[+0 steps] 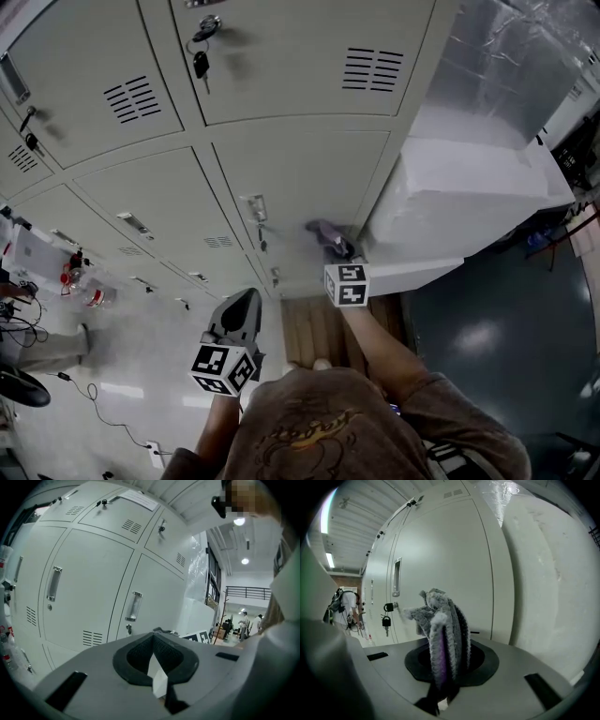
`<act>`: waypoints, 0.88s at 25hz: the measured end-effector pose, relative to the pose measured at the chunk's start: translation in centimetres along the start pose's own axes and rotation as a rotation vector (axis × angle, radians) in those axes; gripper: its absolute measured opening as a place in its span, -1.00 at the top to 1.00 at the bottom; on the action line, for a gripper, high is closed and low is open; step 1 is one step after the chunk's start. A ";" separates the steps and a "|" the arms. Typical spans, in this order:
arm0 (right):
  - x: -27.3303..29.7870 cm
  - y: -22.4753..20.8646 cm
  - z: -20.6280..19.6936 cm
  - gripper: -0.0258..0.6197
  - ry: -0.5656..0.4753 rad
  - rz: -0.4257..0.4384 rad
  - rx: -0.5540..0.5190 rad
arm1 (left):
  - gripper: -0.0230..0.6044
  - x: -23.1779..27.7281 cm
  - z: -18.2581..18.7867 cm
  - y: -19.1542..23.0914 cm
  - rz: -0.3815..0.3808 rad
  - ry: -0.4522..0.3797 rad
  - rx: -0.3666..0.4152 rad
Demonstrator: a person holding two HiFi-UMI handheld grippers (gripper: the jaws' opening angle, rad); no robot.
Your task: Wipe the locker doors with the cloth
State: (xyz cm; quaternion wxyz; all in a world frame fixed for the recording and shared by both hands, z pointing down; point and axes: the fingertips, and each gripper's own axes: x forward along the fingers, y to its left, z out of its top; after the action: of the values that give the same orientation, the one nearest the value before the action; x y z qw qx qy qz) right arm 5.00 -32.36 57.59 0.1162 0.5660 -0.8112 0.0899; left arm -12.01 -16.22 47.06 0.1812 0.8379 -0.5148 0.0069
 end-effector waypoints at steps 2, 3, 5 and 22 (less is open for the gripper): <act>-0.3 -1.0 0.2 0.76 -0.007 -0.018 0.002 | 0.93 0.4 0.0 -0.4 -0.013 0.002 0.003; -0.5 -1.5 0.2 0.76 -0.009 -0.028 0.003 | 0.93 0.5 -0.1 -0.6 -0.019 0.003 0.004; -1.0 -2.5 0.2 0.76 -0.008 -0.049 0.010 | 0.93 0.9 -0.1 -1.1 -0.033 0.007 0.007; -4.7 -6.9 0.3 0.76 -0.027 -0.132 0.060 | 0.93 2.8 0.0 -4.6 -0.116 0.011 0.027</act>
State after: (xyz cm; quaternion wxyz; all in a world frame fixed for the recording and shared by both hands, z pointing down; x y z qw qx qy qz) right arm 13.00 -30.60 56.00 0.0939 0.6226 -0.7706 0.0987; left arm -6.73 -16.79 46.31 0.1726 0.8687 -0.4642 0.0080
